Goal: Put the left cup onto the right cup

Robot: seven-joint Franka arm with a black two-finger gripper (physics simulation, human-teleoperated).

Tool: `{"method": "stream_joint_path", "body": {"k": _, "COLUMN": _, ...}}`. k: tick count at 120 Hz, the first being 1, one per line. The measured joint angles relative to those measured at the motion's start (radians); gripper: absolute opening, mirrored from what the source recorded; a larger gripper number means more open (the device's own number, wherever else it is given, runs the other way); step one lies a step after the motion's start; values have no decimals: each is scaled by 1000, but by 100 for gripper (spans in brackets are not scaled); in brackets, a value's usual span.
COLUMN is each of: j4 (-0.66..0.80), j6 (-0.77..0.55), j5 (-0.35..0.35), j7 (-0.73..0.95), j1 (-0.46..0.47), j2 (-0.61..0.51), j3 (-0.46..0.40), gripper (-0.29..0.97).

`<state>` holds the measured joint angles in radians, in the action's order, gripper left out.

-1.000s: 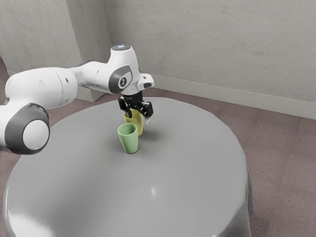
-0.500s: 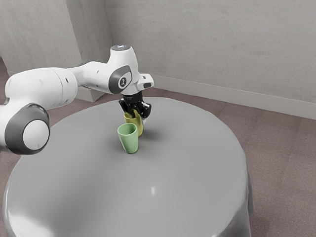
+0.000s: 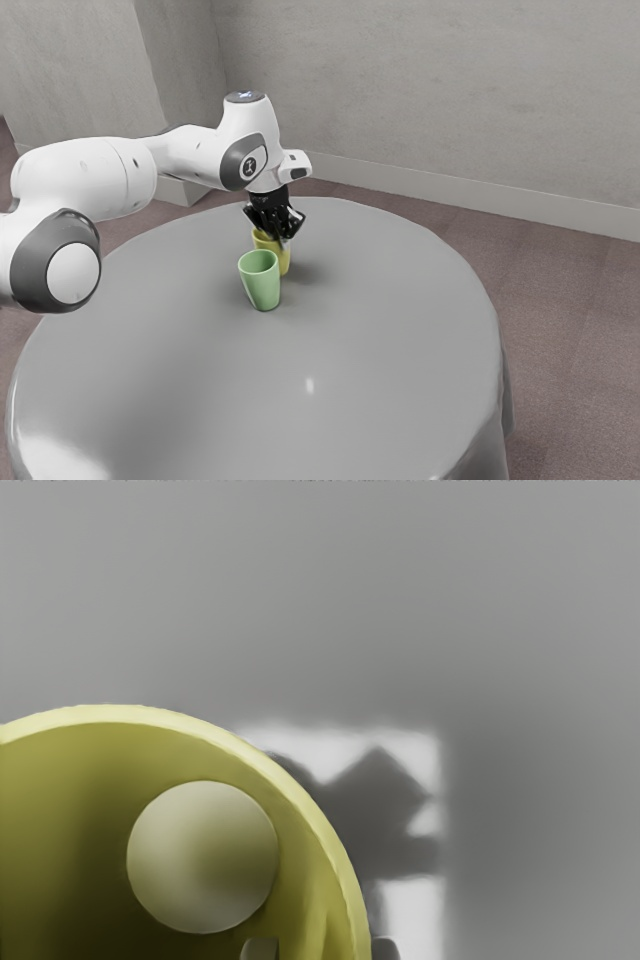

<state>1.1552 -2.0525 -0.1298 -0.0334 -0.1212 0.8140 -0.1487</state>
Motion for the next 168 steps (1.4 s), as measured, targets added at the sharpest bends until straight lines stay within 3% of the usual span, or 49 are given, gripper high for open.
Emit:
{"method": "stream_joint_path", "body": {"k": 96, "j4": 2, "j6": 0, "j5": -7, "j7": 11, "j1": 1, "j2": -24, "j3": 3, "gripper": -10}}
{"method": "stream_joint_path", "body": {"k": 168, "j4": 86, "j6": 36, "j5": -11, "j7": 10, "j1": 5, "j2": -187, "j3": 3, "gripper": -11}}
